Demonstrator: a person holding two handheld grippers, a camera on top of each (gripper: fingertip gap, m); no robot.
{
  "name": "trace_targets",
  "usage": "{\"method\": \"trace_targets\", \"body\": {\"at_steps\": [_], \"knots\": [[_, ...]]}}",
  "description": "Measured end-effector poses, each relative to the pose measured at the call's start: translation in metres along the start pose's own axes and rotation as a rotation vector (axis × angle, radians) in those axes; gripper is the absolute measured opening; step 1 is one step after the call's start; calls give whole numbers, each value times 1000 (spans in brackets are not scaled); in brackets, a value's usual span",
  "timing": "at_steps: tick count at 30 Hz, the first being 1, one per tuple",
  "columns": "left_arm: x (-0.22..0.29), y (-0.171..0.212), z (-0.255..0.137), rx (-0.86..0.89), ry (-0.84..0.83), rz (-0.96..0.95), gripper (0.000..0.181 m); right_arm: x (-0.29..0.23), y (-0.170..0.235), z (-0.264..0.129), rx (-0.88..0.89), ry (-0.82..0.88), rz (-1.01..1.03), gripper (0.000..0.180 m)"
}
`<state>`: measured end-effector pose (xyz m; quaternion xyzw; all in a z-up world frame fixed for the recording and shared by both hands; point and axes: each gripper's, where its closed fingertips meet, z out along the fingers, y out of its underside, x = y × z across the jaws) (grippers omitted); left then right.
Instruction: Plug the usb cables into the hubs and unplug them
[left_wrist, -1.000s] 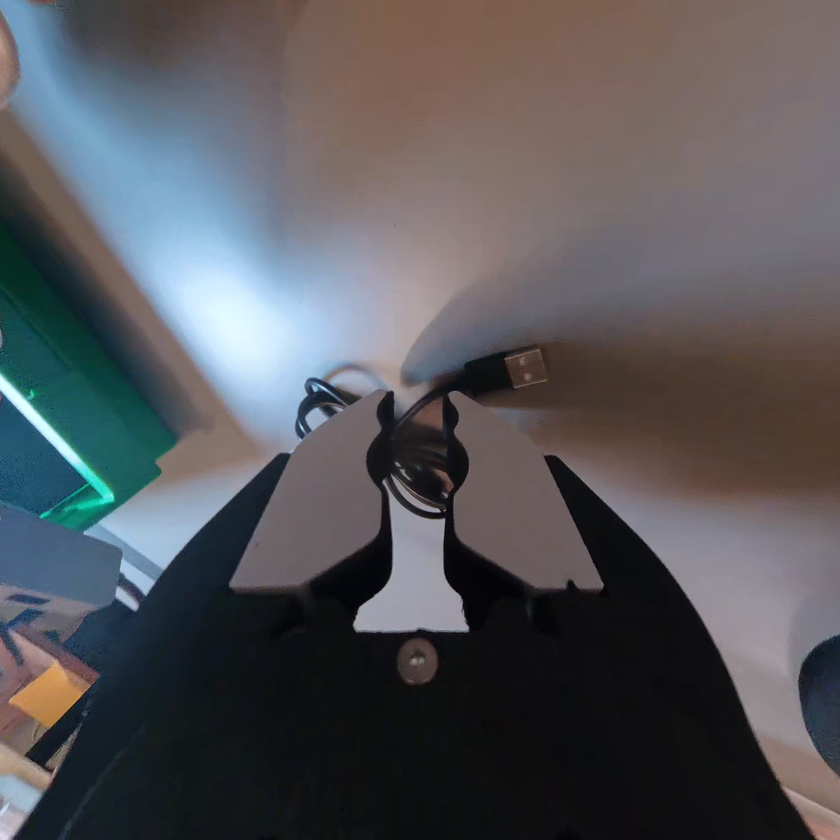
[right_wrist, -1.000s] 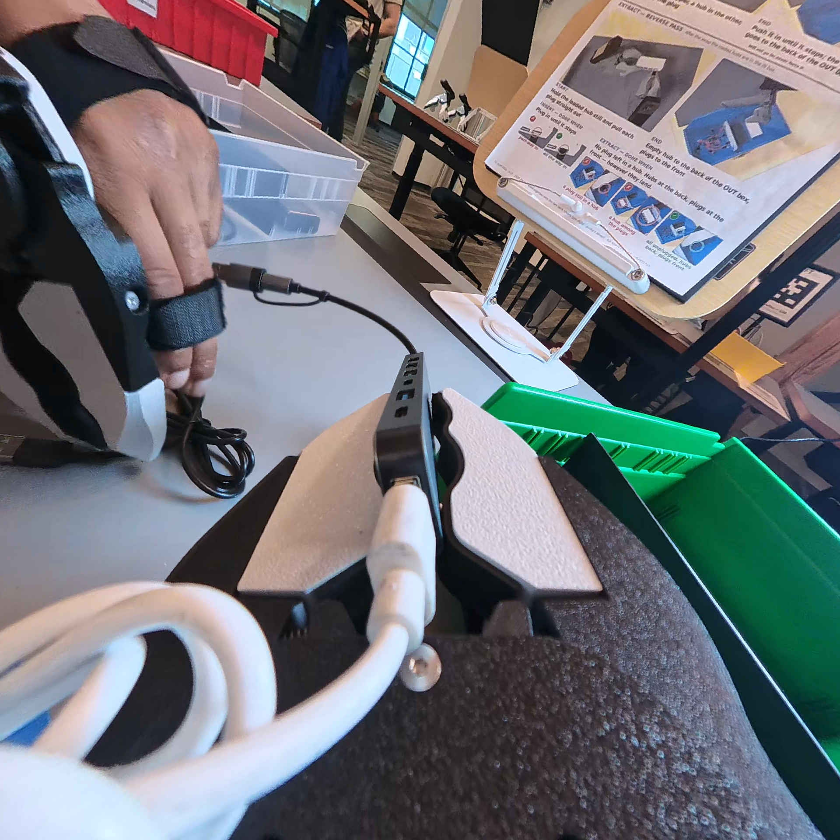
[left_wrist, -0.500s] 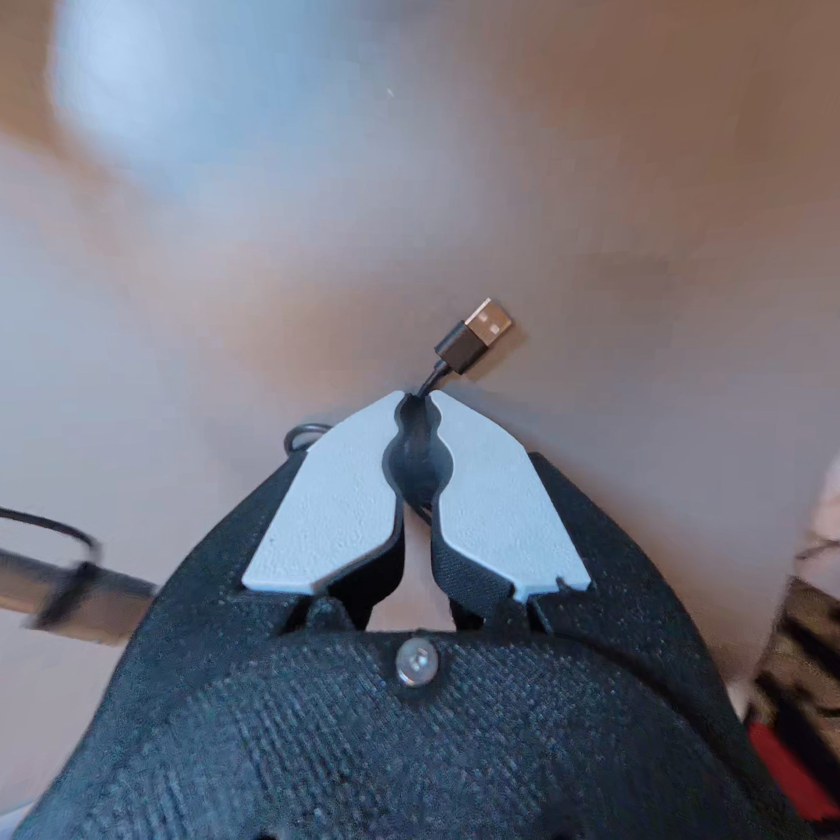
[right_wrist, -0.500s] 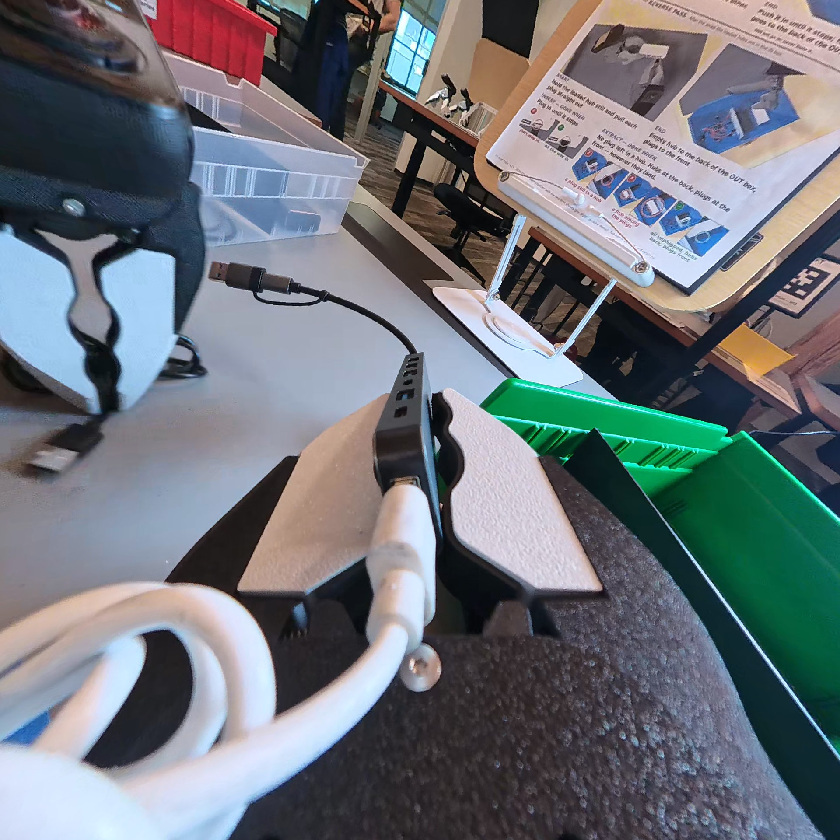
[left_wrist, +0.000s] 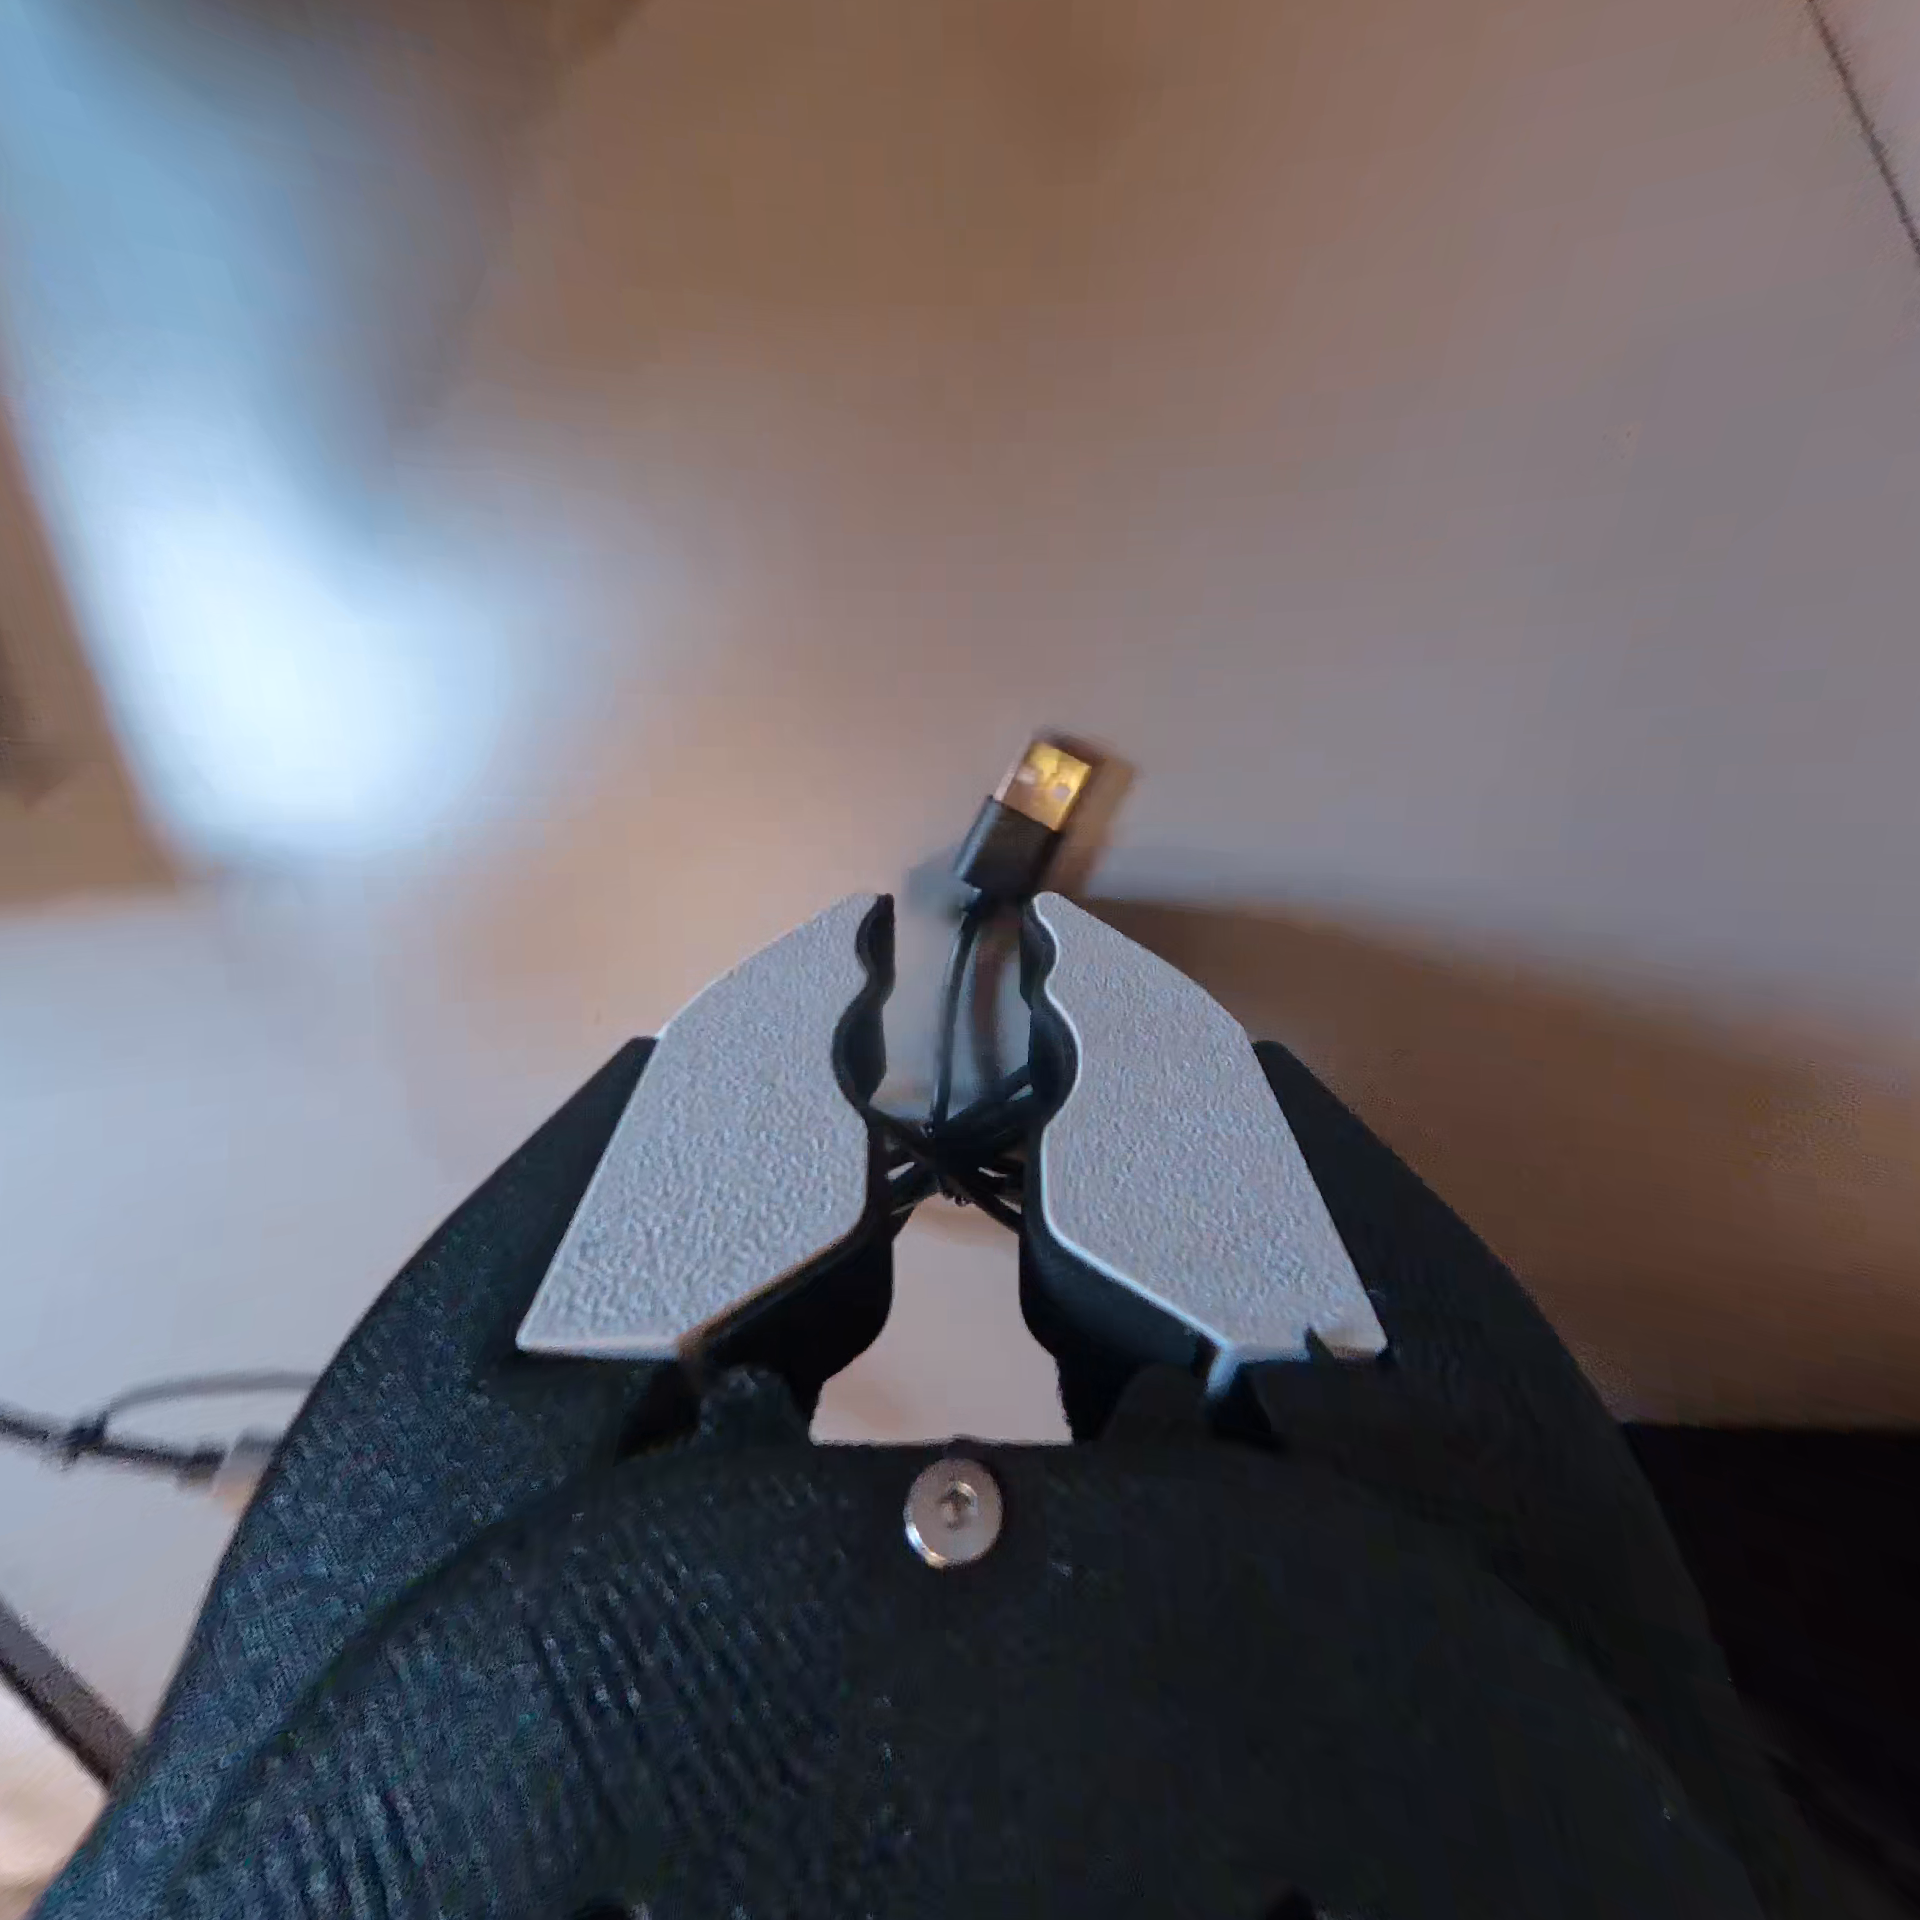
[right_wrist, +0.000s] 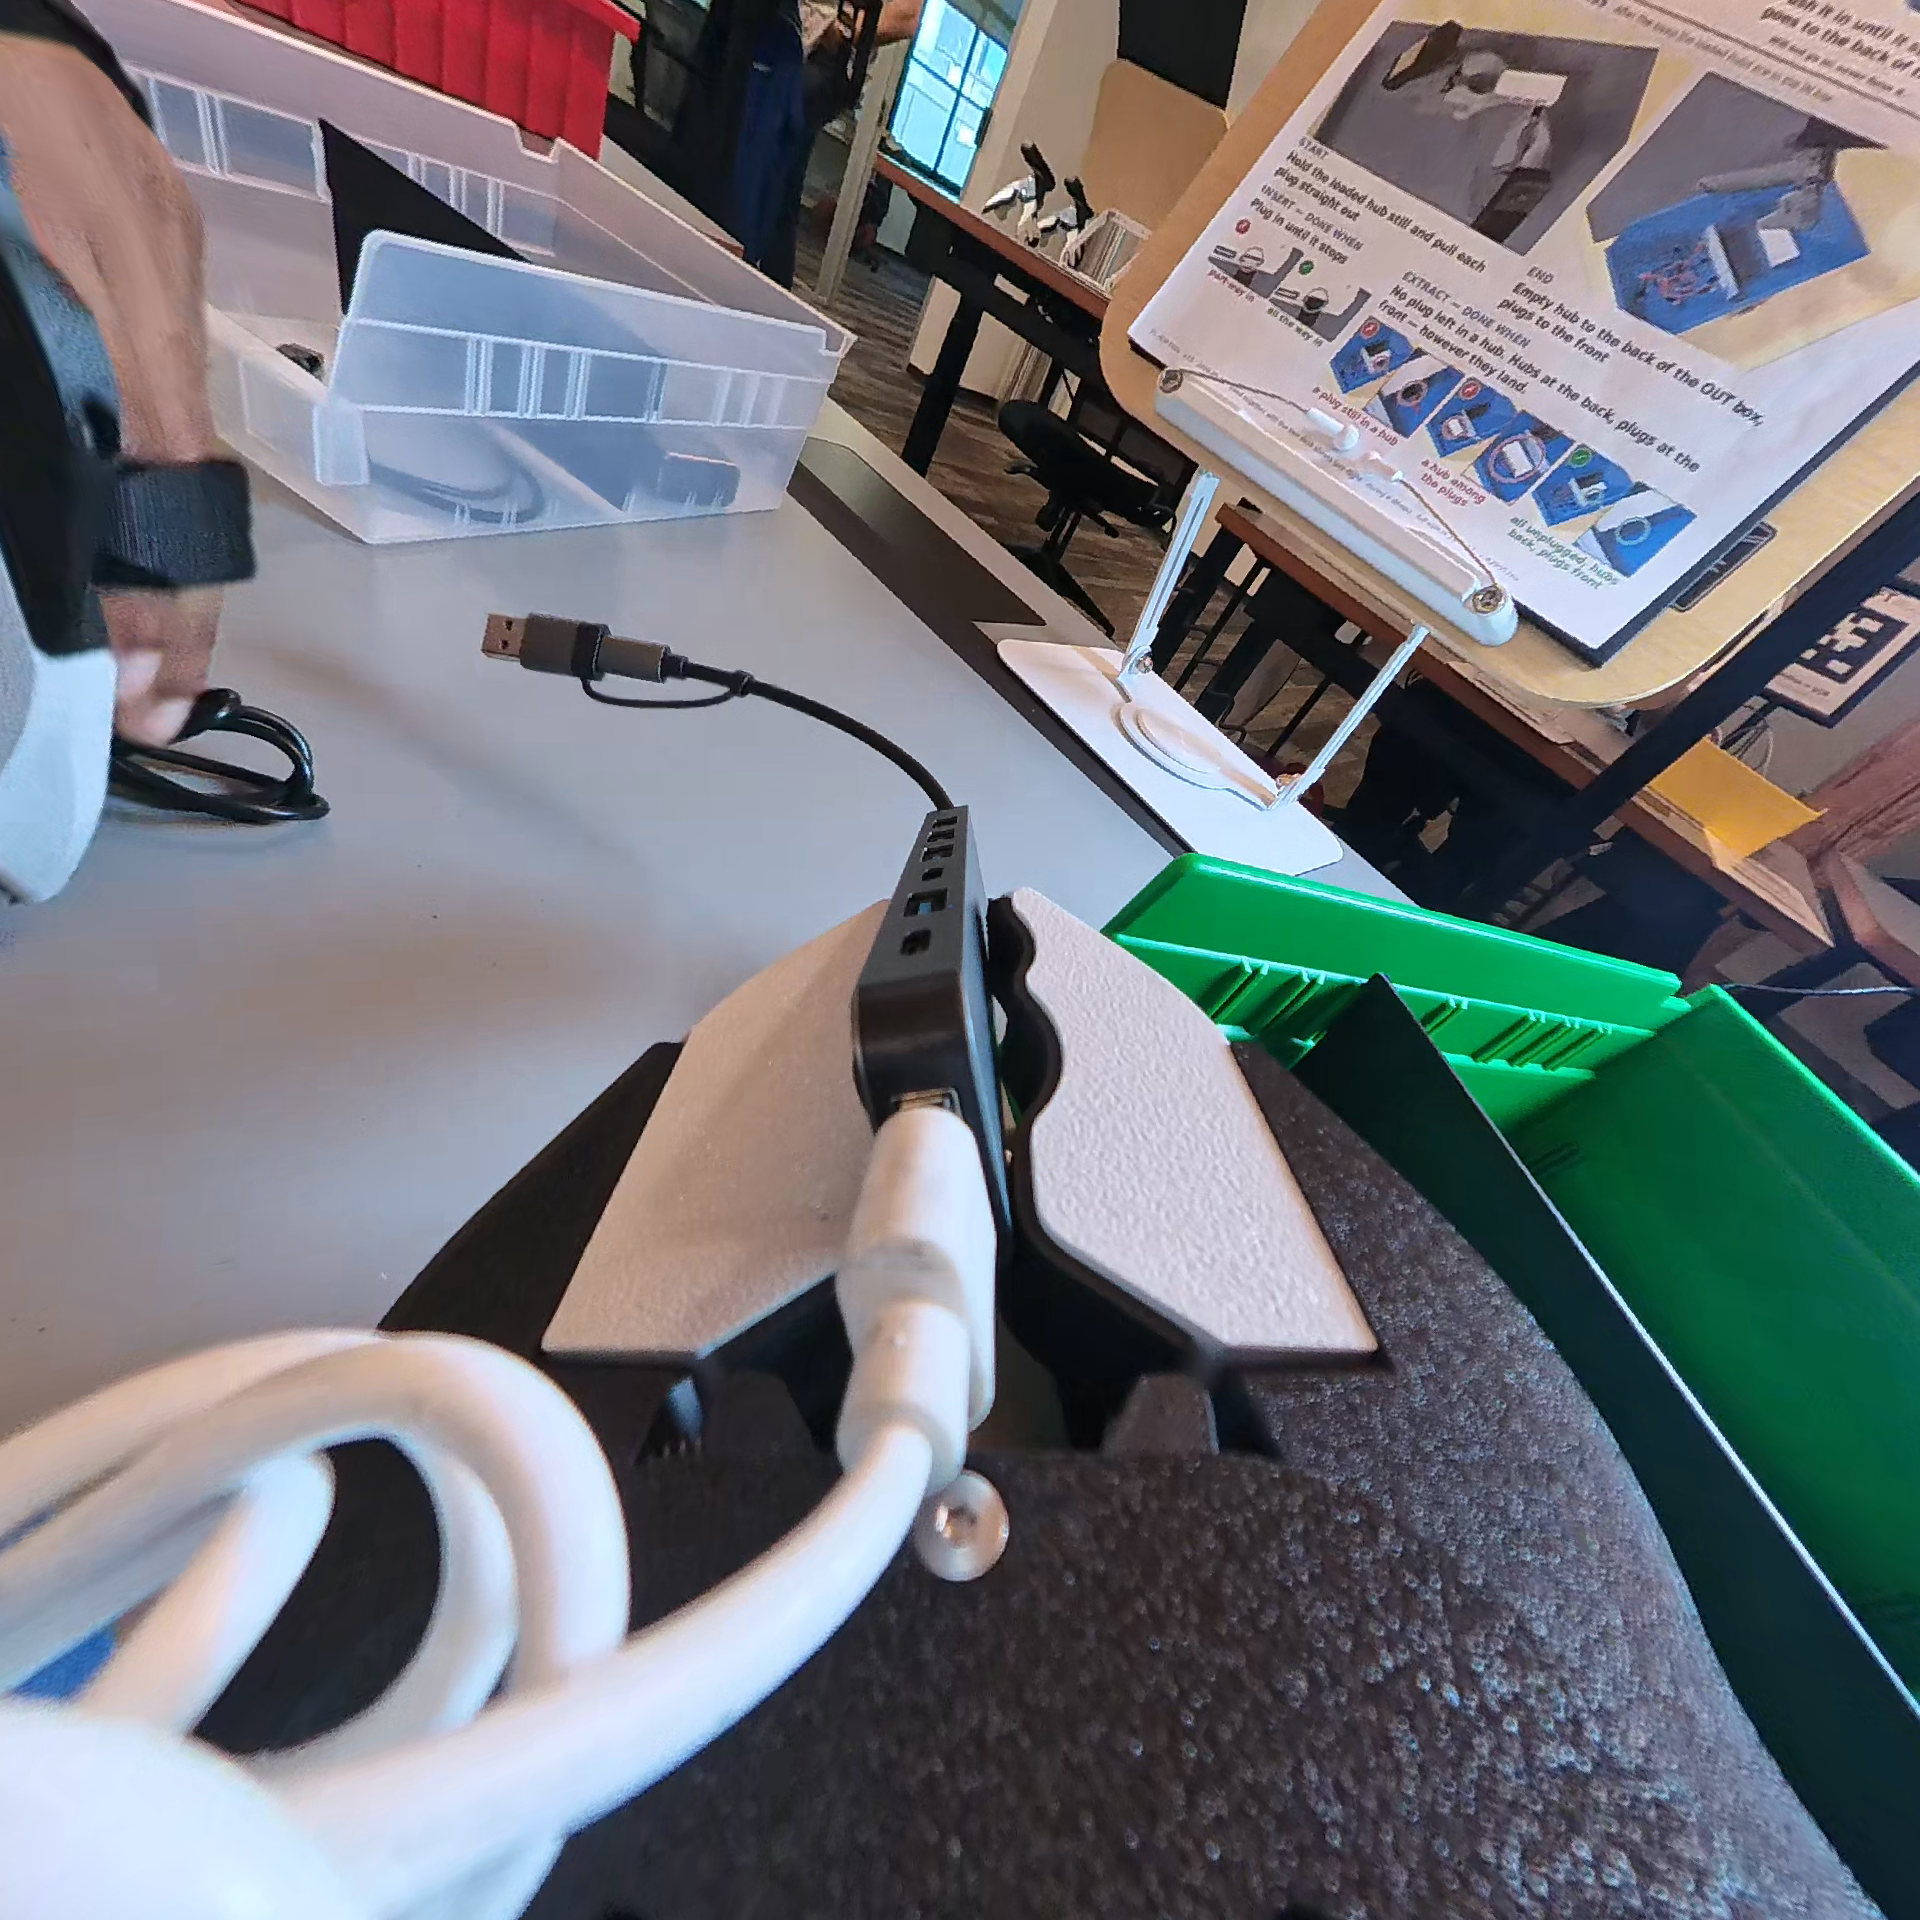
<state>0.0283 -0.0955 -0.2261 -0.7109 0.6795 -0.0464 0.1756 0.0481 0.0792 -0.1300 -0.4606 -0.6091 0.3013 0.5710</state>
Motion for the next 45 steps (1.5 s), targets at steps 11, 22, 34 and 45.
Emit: {"method": "trace_targets", "body": {"at_steps": [11,22,34,45], "knots": [[-24,-5,13,-37,120,-279,16,-1,-9,-4,27,-11,-19,12],[-52,38,2,-18,-110,-555,24,-7,-4,-1,6,-22,-52,13],[-59,30,5,100,-71,-577,6,-10,-8,-4,9,10,-200,13],[-73,-26,-56,245,-85,-710,5,-32,-17,-2,9,98,-616,12]]}}
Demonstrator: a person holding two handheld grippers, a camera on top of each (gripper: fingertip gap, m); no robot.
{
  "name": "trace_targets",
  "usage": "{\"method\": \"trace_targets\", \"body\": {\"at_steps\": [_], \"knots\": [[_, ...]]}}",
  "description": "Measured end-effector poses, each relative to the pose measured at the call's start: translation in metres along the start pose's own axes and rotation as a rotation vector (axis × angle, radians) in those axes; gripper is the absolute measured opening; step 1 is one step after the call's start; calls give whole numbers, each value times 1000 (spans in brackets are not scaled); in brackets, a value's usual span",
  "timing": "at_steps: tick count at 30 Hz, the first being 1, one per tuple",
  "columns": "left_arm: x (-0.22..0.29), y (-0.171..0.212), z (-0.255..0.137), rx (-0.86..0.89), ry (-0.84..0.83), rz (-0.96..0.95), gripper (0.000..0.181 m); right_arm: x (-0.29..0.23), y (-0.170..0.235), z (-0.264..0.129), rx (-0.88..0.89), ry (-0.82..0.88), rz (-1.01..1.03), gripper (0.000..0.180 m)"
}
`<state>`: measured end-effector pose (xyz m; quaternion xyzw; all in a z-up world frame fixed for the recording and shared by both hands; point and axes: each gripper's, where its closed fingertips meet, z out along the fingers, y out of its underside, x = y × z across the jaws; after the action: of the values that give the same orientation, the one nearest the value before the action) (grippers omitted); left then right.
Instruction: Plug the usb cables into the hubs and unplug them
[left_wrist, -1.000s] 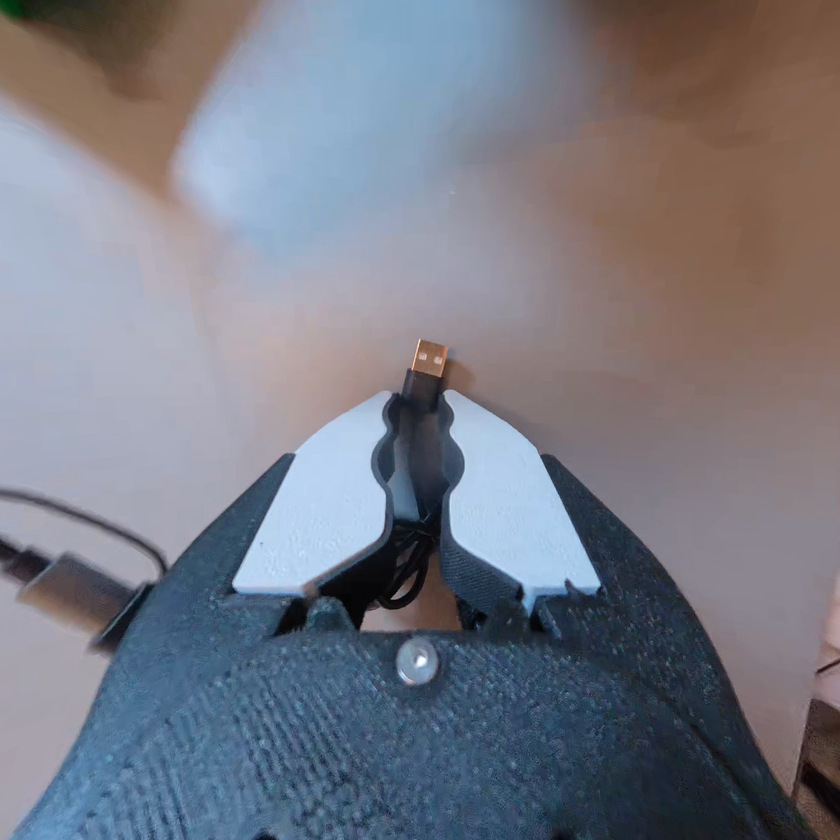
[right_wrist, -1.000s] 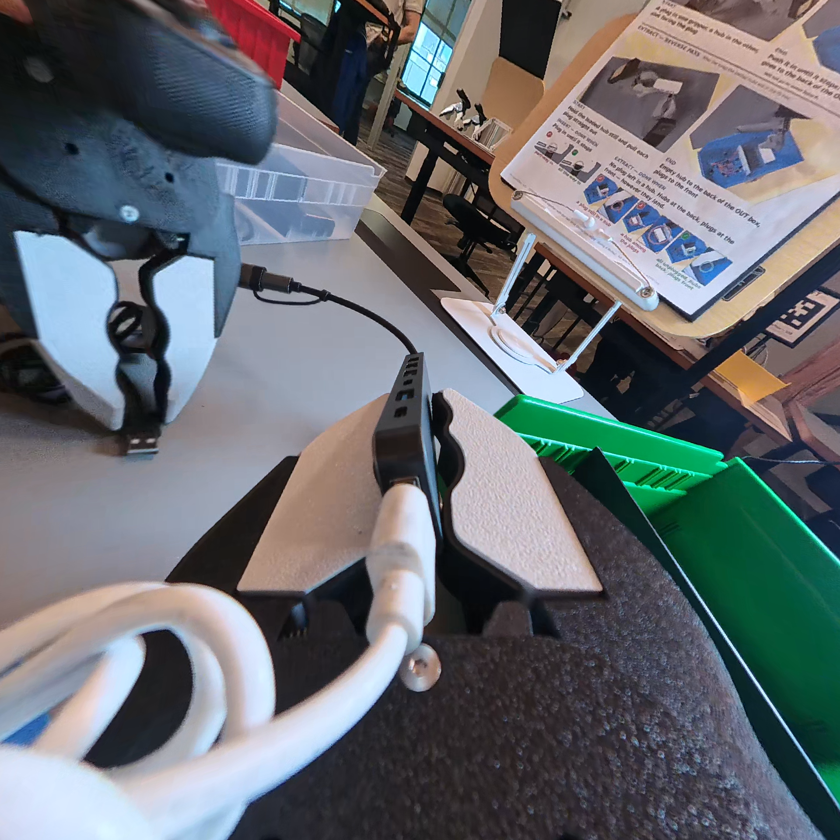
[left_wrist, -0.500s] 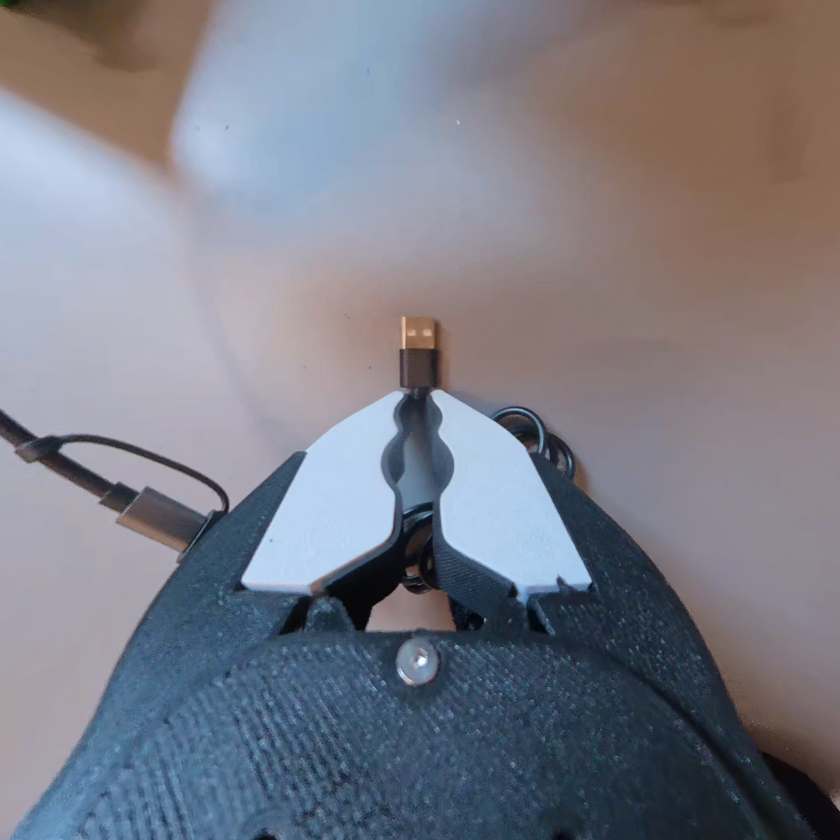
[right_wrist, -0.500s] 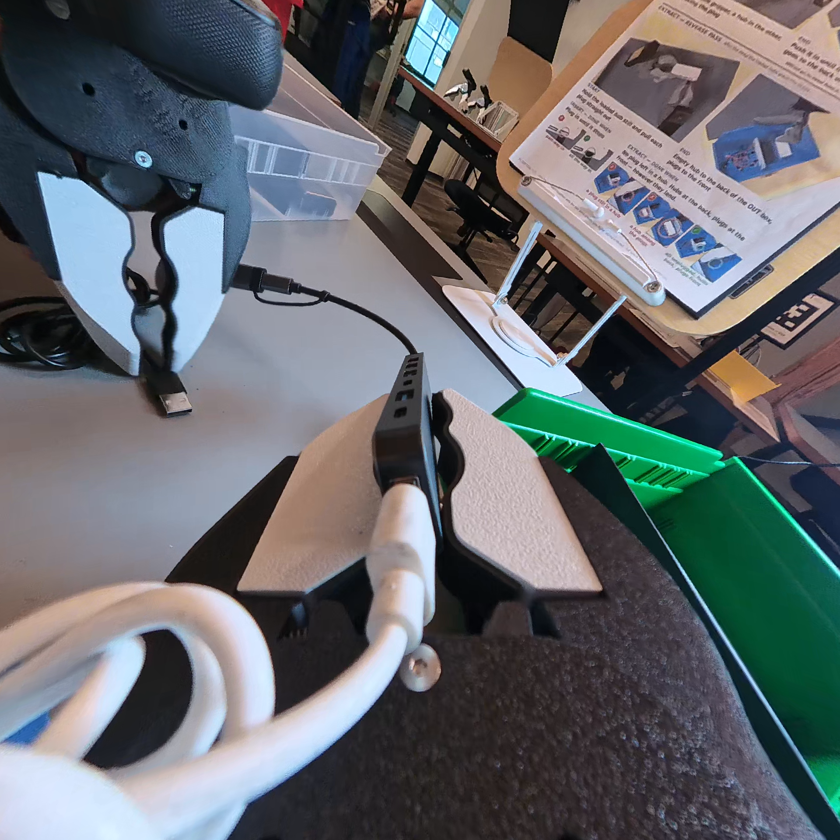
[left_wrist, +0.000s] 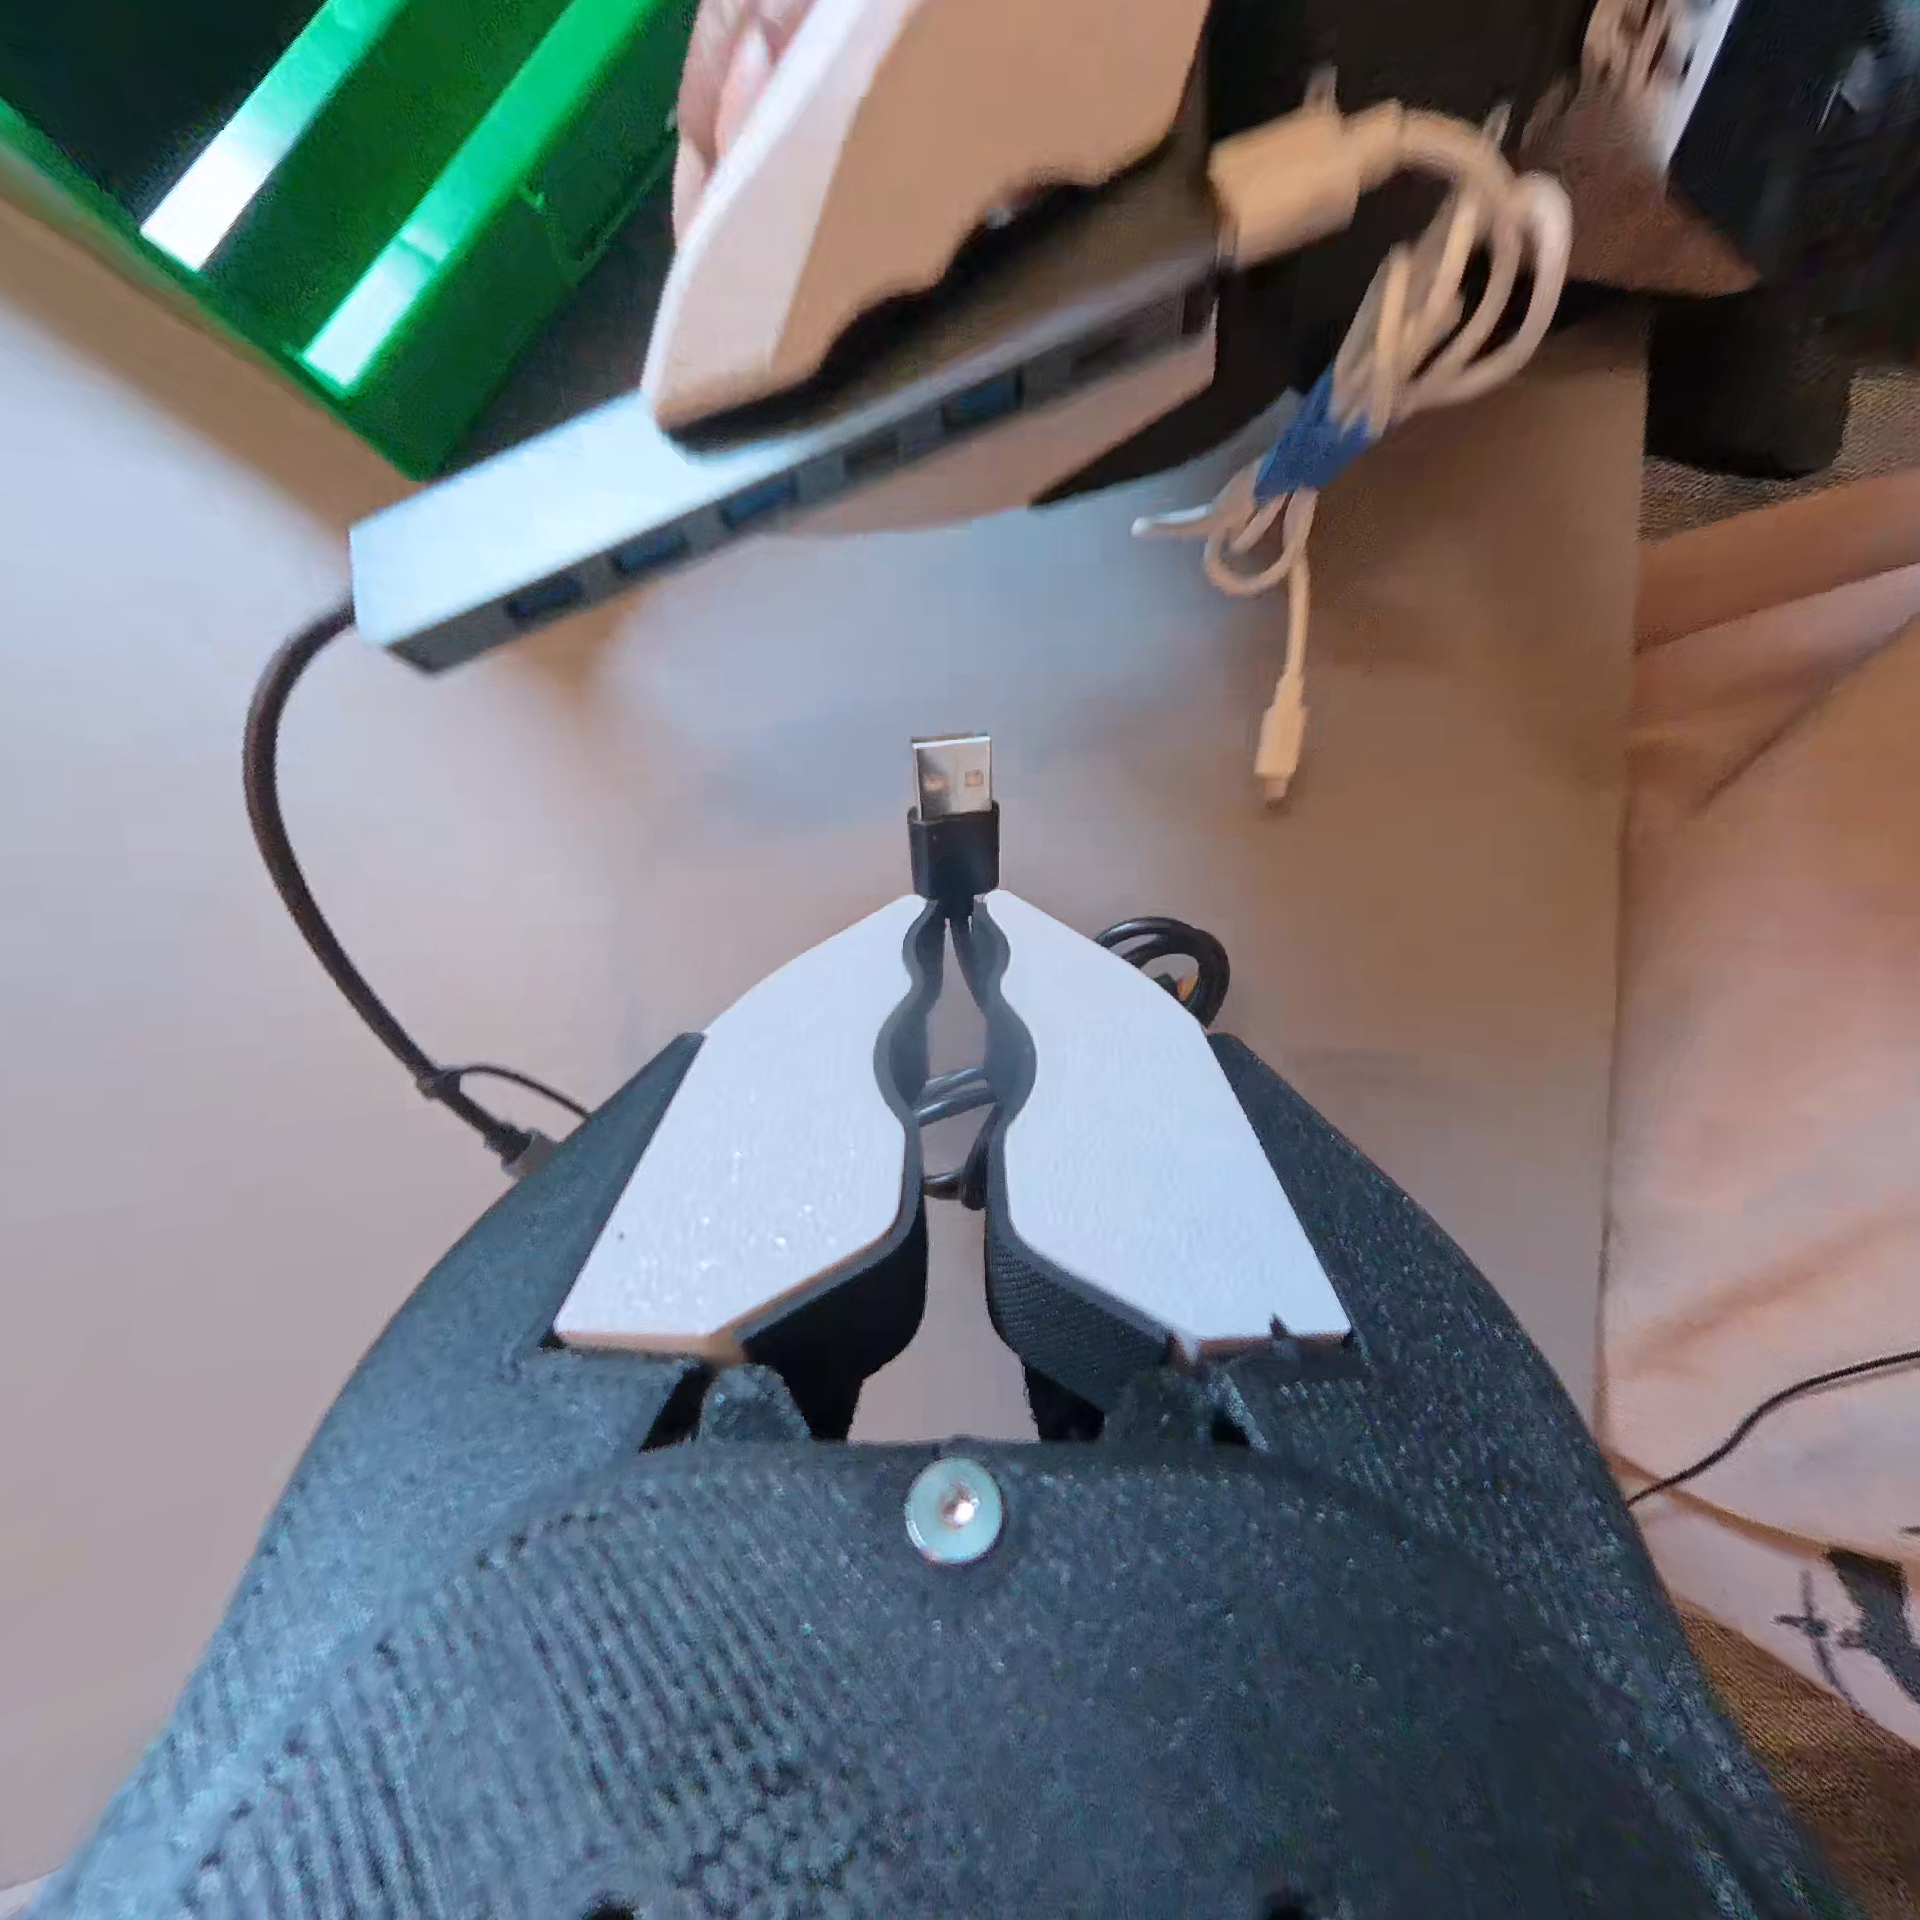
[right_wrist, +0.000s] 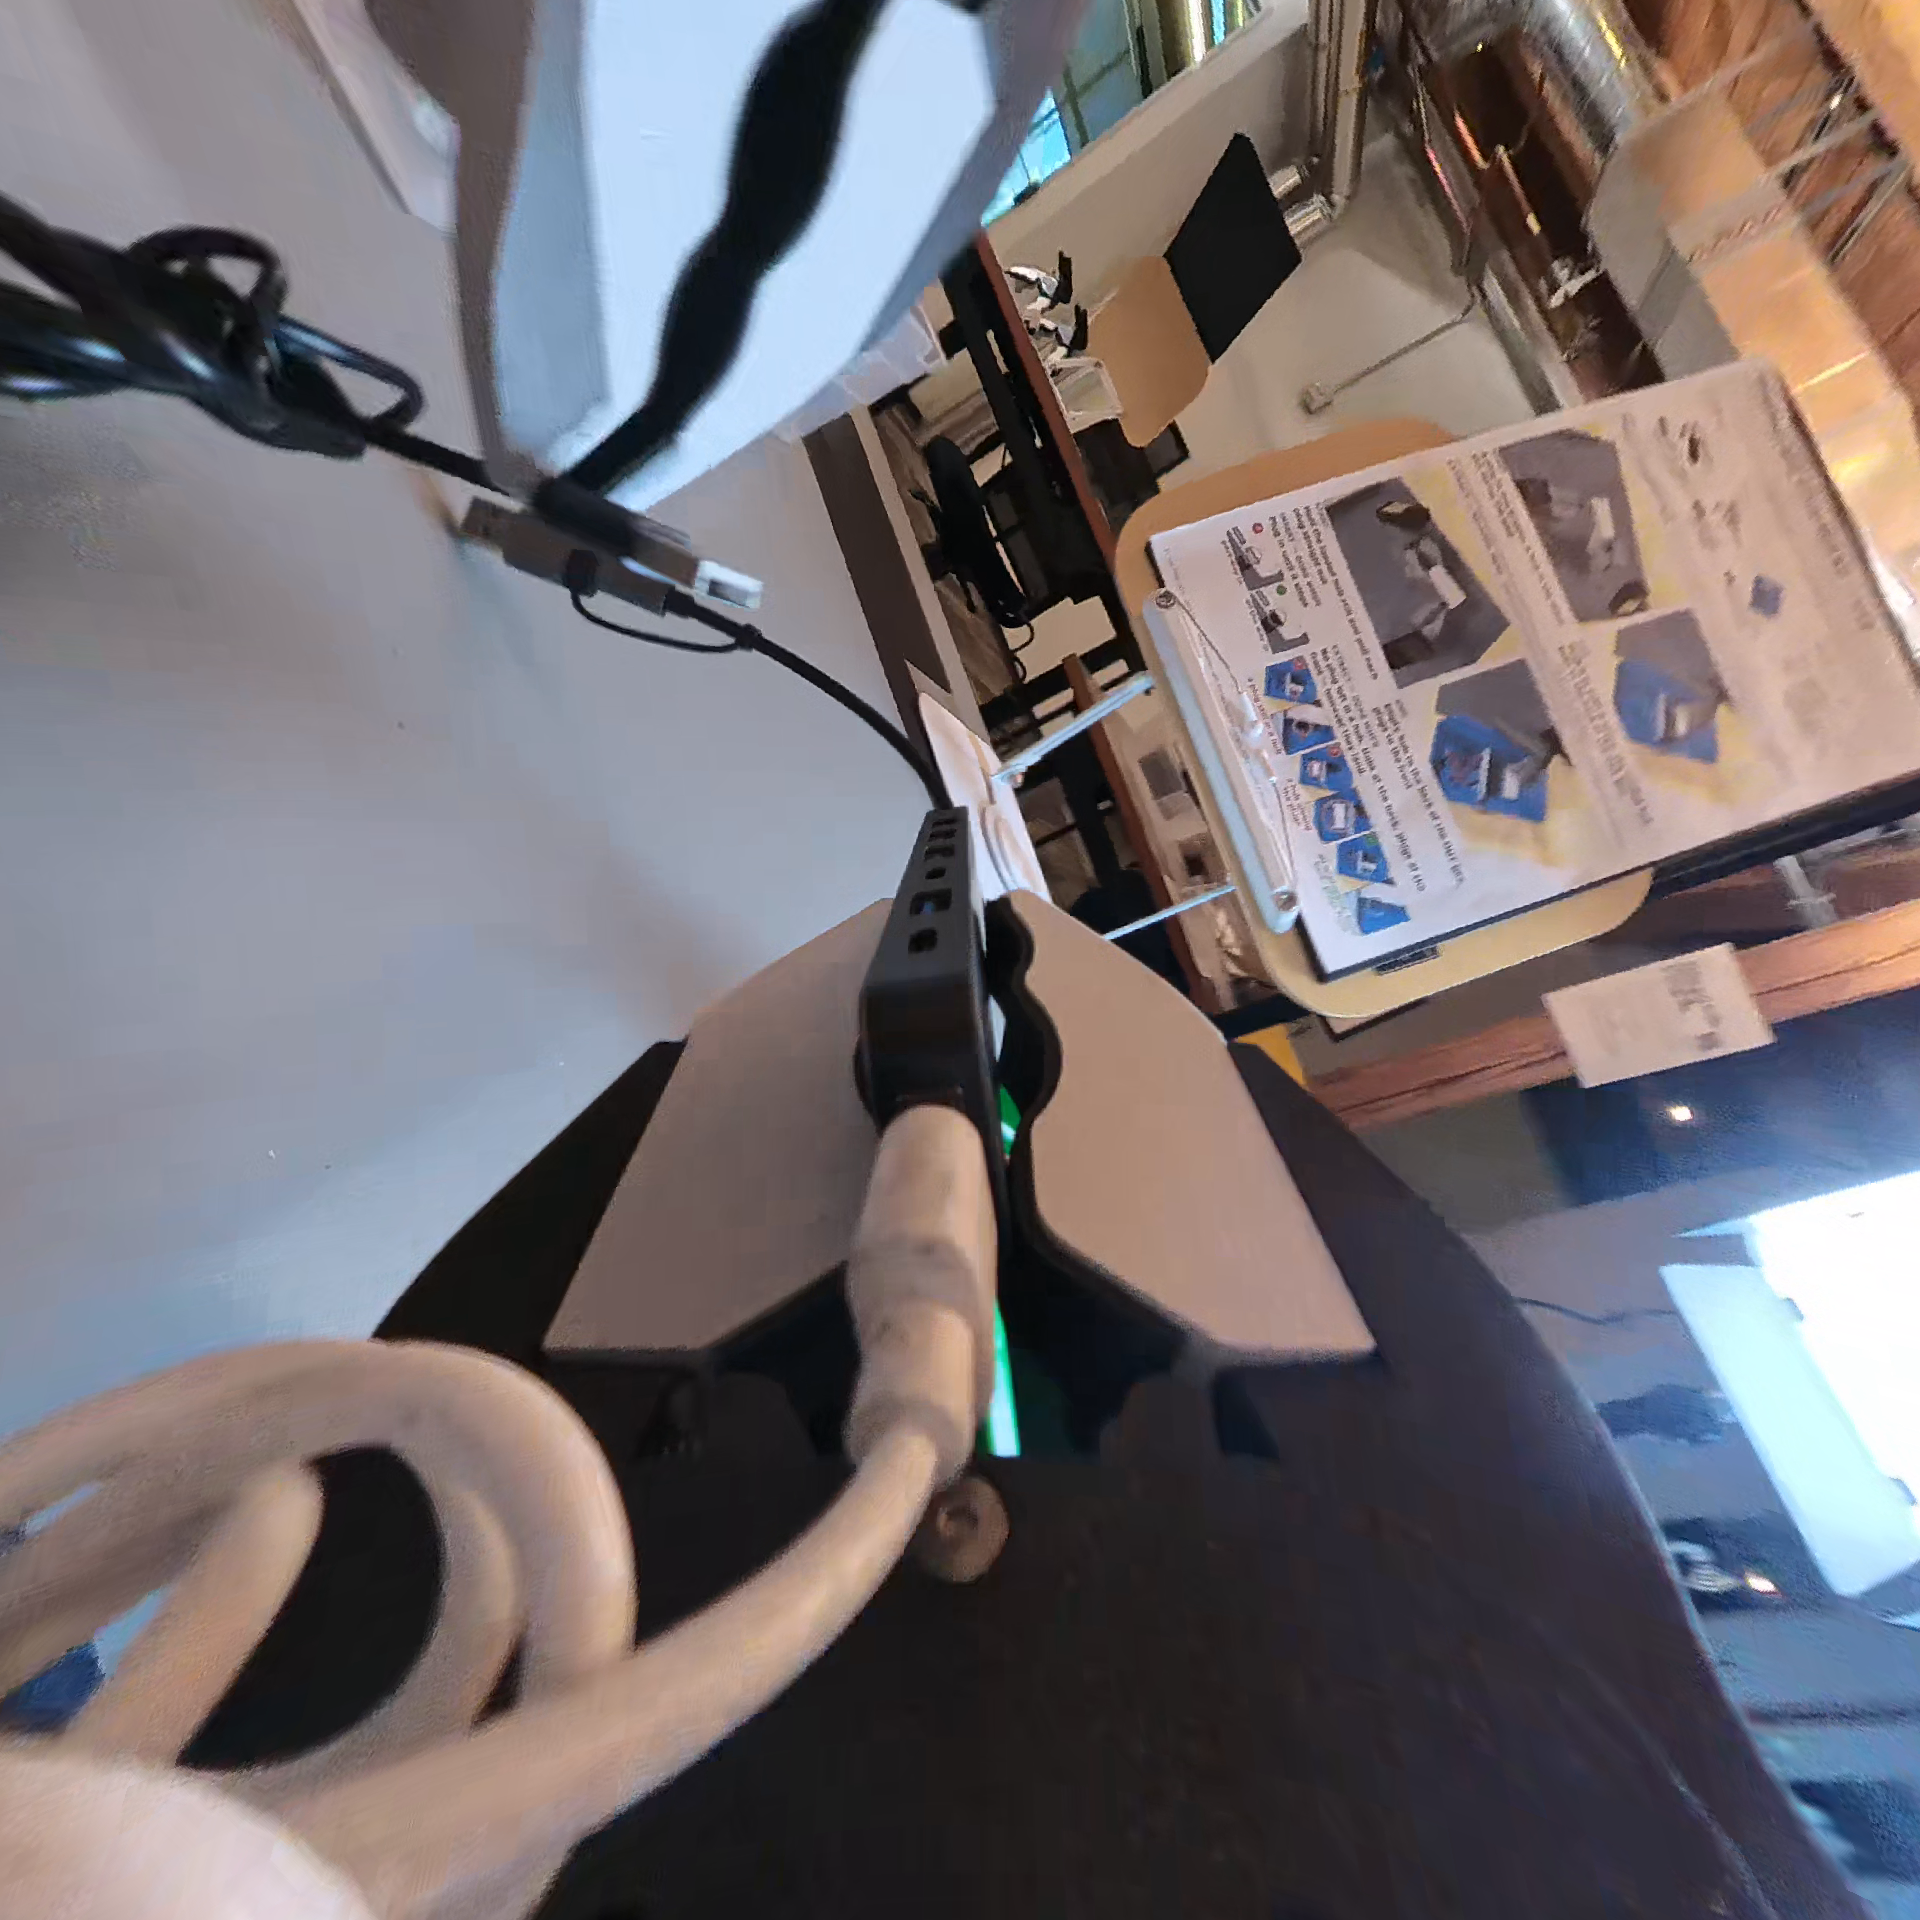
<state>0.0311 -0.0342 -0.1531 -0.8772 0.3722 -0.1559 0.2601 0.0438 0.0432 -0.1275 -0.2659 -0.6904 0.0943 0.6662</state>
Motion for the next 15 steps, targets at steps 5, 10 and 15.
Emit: {"method": "trace_targets", "body": {"at_steps": [5,10,15], "knots": [[5,-20,14,-74,57,-32,5,-6,-2,1,-20,1,-77,12],[7,-24,22,-172,70,-41,5,-9,1,1,-34,-6,-113,12],[9,-22,20,-268,46,-5,5,-14,5,4,-59,-14,-152,12]]}}
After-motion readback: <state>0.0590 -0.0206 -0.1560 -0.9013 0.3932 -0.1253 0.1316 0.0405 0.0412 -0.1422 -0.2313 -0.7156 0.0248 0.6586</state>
